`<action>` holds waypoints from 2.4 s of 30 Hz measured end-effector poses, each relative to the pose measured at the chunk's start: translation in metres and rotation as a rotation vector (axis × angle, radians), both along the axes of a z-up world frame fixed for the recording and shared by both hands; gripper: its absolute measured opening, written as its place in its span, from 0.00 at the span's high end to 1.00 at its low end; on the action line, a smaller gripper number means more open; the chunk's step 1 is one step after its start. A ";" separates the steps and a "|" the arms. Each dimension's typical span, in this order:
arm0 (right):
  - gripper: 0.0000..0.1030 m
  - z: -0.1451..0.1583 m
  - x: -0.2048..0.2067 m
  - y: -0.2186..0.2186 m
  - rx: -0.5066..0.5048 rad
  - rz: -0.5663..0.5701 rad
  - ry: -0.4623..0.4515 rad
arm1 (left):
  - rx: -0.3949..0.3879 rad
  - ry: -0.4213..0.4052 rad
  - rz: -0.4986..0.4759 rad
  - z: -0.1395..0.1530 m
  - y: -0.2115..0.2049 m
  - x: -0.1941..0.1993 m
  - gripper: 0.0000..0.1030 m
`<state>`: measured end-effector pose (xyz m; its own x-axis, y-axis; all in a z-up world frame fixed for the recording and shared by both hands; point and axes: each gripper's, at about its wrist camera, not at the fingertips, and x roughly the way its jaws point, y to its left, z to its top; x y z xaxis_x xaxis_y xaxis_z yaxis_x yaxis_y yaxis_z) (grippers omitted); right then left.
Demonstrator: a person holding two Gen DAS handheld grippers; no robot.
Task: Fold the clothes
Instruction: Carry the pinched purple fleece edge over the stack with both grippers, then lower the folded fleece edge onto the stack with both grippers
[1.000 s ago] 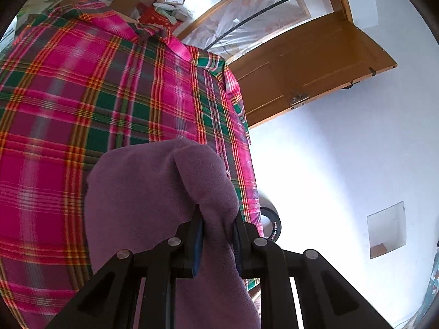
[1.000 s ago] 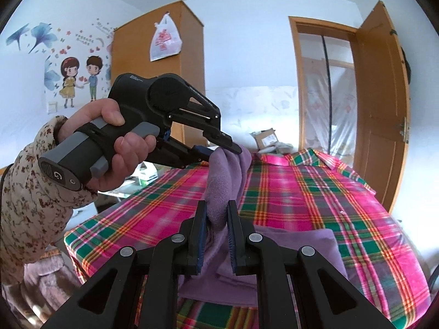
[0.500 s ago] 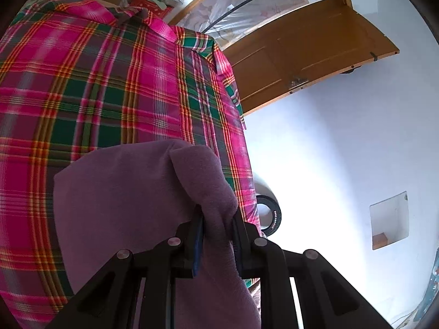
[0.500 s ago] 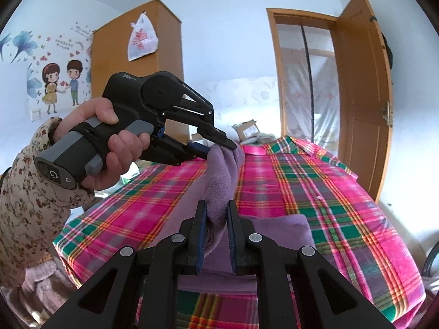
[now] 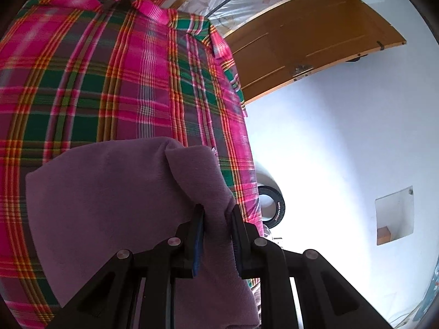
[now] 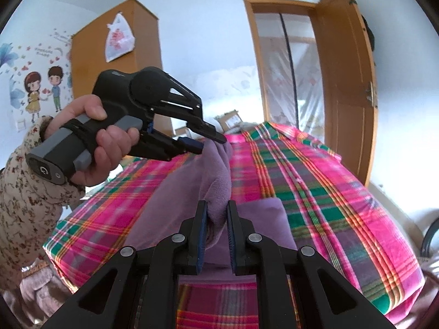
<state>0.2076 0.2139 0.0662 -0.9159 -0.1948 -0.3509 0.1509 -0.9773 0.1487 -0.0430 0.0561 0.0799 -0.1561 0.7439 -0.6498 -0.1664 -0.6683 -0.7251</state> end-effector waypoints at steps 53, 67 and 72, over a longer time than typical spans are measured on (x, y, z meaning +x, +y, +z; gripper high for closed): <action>0.91 -0.054 -0.040 0.065 -0.147 0.074 -0.316 | 0.018 -0.015 0.085 -0.054 -0.114 0.044 0.80; 0.80 -0.045 -0.053 0.063 -0.077 0.072 -0.349 | 0.041 -0.038 0.141 -0.065 -0.148 0.050 0.79; 0.80 -0.033 -0.078 0.076 -0.077 0.061 -0.330 | 0.052 -0.049 0.141 -0.069 -0.145 0.048 0.79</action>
<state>0.1295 0.2897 0.0333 -0.7412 -0.2834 -0.6086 0.1406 -0.9520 0.2720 0.0052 -0.0887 0.0106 -0.2307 0.7496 -0.6204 -0.0372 -0.6439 -0.7642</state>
